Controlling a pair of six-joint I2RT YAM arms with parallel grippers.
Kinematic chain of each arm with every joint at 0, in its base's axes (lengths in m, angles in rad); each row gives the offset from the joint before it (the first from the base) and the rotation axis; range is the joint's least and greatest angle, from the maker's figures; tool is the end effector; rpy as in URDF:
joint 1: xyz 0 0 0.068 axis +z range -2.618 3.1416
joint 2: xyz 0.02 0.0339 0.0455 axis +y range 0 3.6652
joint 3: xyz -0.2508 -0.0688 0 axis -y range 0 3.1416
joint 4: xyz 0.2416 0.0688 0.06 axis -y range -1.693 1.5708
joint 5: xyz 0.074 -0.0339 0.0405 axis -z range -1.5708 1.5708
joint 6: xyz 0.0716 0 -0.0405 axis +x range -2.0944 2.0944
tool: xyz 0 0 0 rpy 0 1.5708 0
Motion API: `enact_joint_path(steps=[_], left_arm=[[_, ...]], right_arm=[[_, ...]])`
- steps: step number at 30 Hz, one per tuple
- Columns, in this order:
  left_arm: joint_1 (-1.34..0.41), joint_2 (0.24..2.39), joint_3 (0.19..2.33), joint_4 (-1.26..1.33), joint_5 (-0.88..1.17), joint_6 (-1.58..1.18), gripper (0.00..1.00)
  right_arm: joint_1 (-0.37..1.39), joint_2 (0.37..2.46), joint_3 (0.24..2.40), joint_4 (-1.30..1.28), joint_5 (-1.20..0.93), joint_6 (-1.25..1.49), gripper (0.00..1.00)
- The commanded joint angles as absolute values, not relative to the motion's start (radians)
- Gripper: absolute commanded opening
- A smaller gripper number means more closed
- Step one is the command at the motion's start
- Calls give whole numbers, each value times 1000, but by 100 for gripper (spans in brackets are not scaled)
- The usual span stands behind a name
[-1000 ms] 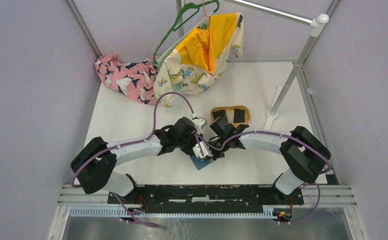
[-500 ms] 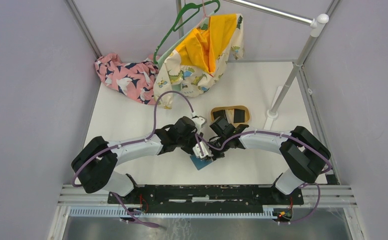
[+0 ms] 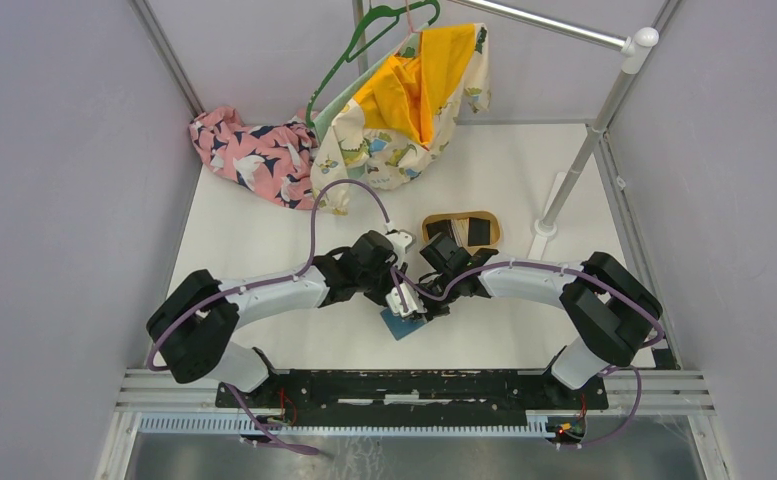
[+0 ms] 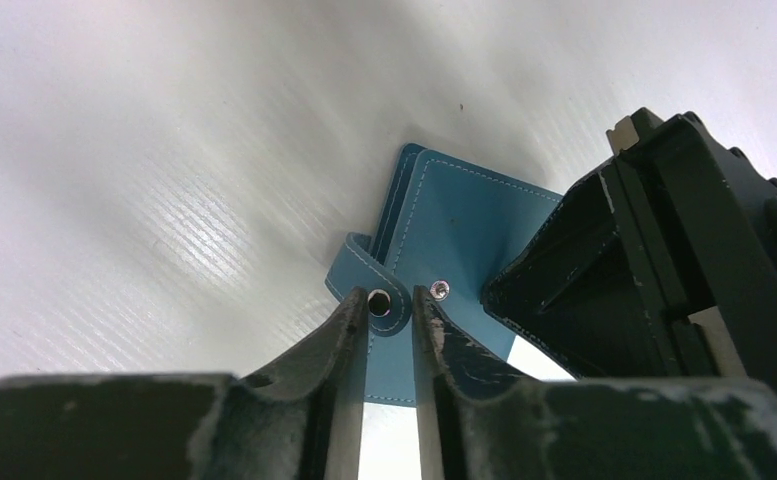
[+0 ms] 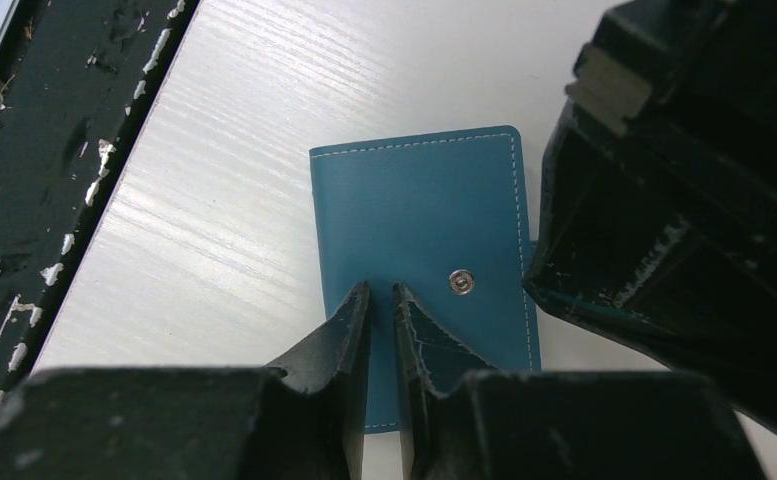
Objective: Put the credit cards into the card holder
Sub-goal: Close the card holder at the center of the board.
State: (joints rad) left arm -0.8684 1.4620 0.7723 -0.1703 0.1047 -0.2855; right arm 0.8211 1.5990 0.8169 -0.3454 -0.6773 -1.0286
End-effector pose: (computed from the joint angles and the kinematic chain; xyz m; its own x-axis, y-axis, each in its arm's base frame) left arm 0.1959 -0.2430 0.1453 -0.6960 0.3887 -0.6037 0.6328 0.7295 -0.2597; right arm 0.1692 0.2475 0.1192 0.3278 -0.6275 -0.7063 -0.9161 -0.3938 -0.0753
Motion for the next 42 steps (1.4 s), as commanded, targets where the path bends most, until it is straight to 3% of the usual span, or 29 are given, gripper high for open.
enact_joint_path(steps=[1,16,25,31,42], left_arm=[[-872,1455,807,-163,73,-226,32],[-873,1456,808,-187,54,-216,31],[-872,1459,819,-197,62,-215,2],[-871,1455,823,-208,65,-220,2],[-871,1444,824,-173,252,-246,2]], right_arm=[[817,1627,830,-359,-584,-1047,19],[818,1629,833,-362,-583,-1047,19],[817,1629,834,-364,-583,-1047,18],[818,1625,836,-364,-578,-1045,18],[817,1626,833,-350,-538,-1030,18]])
